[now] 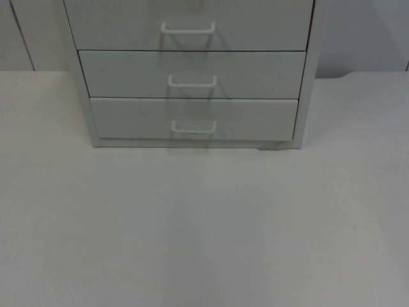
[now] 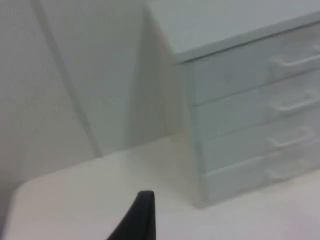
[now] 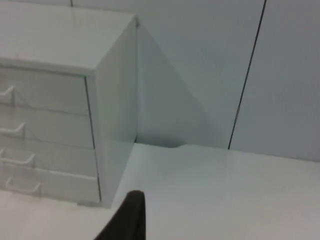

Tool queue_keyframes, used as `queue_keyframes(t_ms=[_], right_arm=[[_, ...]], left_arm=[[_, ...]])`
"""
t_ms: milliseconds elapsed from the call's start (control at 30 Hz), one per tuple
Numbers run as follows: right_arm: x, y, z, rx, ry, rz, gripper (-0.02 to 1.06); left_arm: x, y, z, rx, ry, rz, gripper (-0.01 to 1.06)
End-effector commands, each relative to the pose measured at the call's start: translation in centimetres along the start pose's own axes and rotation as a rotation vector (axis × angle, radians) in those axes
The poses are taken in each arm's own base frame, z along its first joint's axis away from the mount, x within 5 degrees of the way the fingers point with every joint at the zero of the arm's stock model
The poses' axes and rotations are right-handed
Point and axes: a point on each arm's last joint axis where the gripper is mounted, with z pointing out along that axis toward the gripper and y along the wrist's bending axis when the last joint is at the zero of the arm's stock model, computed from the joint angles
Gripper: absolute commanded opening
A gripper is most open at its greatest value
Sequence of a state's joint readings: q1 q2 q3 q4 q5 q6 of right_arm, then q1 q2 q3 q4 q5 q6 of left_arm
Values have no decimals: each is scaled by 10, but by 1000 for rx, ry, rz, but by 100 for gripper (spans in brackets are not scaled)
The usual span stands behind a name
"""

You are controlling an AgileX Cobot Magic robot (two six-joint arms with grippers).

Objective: Open the drawer with the left hand, place the block into the drawer with the right hand, then close the drawer with the left hand.

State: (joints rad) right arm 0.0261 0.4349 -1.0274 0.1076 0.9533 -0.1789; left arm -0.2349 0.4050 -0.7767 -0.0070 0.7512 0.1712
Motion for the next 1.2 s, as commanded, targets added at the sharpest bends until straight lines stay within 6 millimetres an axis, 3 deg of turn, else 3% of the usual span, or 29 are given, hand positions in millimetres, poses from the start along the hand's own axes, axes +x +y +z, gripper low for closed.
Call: queue_keyframes(t_ms=[0, 167, 400, 600, 833, 1000, 1167], right_arm=[[12, 3, -9, -13, 14, -9, 105], [51, 9, -41, -15, -13, -9, 105], [91, 15, -79, -4, -27, 6, 105], [92, 16, -78, -14, -24, 23, 105], [100, 18, -64, -34, 31, 42, 105], [110, 18, -52, -41, 85, 45, 105], [126, 17, -24, -34, 129, 49, 105]], left_arm=[[6, -11, -7, 122, 21, -5, 104], [18, -19, -33, 227, 27, -44, 104], [34, -27, -55, 318, 61, -46, 104], [37, -25, -56, 318, 77, -51, 104], [64, -25, -33, 272, 126, -67, 104], [80, -27, -29, 269, 122, -68, 104], [93, -26, -27, 231, 123, -42, 104]])
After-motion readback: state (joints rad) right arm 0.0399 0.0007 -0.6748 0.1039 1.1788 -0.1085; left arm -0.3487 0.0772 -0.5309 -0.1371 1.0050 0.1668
